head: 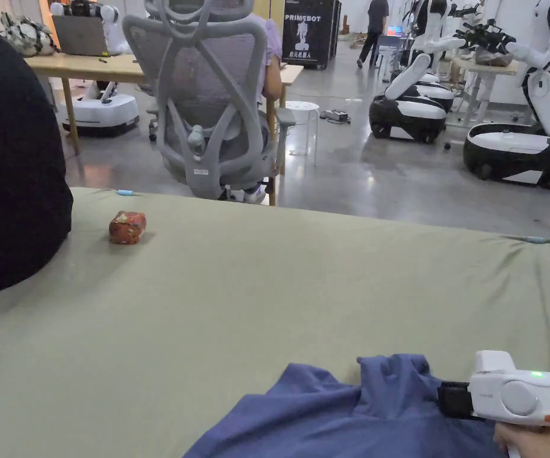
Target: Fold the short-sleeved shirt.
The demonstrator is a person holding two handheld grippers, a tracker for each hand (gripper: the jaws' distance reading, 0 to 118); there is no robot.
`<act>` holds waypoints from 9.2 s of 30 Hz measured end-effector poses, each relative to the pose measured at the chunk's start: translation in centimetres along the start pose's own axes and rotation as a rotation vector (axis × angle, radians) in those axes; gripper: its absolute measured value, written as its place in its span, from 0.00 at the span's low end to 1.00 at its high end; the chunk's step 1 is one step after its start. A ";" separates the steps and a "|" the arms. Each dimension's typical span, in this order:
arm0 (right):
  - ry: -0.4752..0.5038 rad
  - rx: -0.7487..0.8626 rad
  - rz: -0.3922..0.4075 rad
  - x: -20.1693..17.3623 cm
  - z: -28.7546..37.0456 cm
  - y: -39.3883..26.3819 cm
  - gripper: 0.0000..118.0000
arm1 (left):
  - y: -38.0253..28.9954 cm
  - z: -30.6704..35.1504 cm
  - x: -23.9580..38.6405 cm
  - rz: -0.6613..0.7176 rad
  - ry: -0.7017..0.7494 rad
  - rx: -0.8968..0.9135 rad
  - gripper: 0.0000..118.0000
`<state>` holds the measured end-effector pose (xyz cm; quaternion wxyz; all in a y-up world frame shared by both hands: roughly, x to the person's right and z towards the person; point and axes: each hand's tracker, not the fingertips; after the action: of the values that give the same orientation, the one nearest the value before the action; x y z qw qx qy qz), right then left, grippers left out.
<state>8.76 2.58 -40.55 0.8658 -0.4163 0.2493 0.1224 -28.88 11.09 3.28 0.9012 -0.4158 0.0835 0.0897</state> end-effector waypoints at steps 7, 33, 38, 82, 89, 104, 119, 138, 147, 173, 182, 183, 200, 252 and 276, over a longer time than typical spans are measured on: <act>-0.052 0.060 0.023 -2.3 5.8 -0.6 0.03 | 1.0 -0.2 0.5 -0.001 0.015 0.035 0.01; -0.579 0.727 0.143 -2.8 46.8 11.1 0.03 | 28.7 13.5 8.7 -0.240 0.353 0.620 0.01; -0.604 0.843 0.093 -0.7 51.6 16.9 0.03 | 35.2 19.1 10.3 -0.231 0.411 0.754 0.01; -0.302 0.214 0.091 -3.8 30.8 -21.5 0.03 | -1.2 5.3 4.3 -0.088 0.147 0.159 0.01; -0.221 0.087 -0.019 -5.4 29.6 -24.8 0.21 | -5.0 5.1 3.5 -0.038 0.130 0.115 0.14; -0.092 0.316 -0.056 -14.5 35.1 -22.5 0.00 | -4.6 8.6 9.9 -0.200 0.106 0.305 0.00; -0.147 0.217 -0.061 -10.5 34.3 -25.2 0.00 | -6.1 5.5 1.0 -0.042 0.031 0.089 0.93; -0.079 0.133 -0.056 -5.9 31.2 -27.1 0.71 | -5.7 4.6 6.2 -0.187 0.074 0.002 0.02; -0.043 0.139 -0.156 -4.4 30.7 -26.9 0.03 | -5.2 7.6 4.9 -0.110 -0.001 0.032 0.02; -0.195 0.231 -0.163 -1.8 27.0 -19.7 0.94 | 5.2 -1.6 8.0 0.033 0.101 0.122 0.63; -0.158 0.454 -0.087 -12.1 32.6 -19.8 0.34 | -1.8 4.4 16.6 -0.161 0.034 0.487 0.00; -0.161 0.458 -0.084 -12.8 32.5 -19.8 0.11 | -2.3 4.7 16.9 -0.175 0.059 0.505 0.00; -0.170 0.389 -0.091 -9.3 31.7 -20.5 0.00 | -0.9 -0.1 3.0 0.054 0.073 0.071 0.61; -0.156 0.440 -0.137 -8.3 33.0 -20.0 0.90 | -0.5 5.7 12.8 -0.259 0.194 0.349 0.81; -0.109 0.361 -0.008 -7.4 23.9 -14.6 0.00 | 17.4 -16.1 7.9 -0.155 0.221 0.108 0.82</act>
<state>16.52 12.13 -14.25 0.9391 -0.2481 0.2181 0.0945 -26.43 10.66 -21.59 0.9119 -0.3791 0.1544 -0.0311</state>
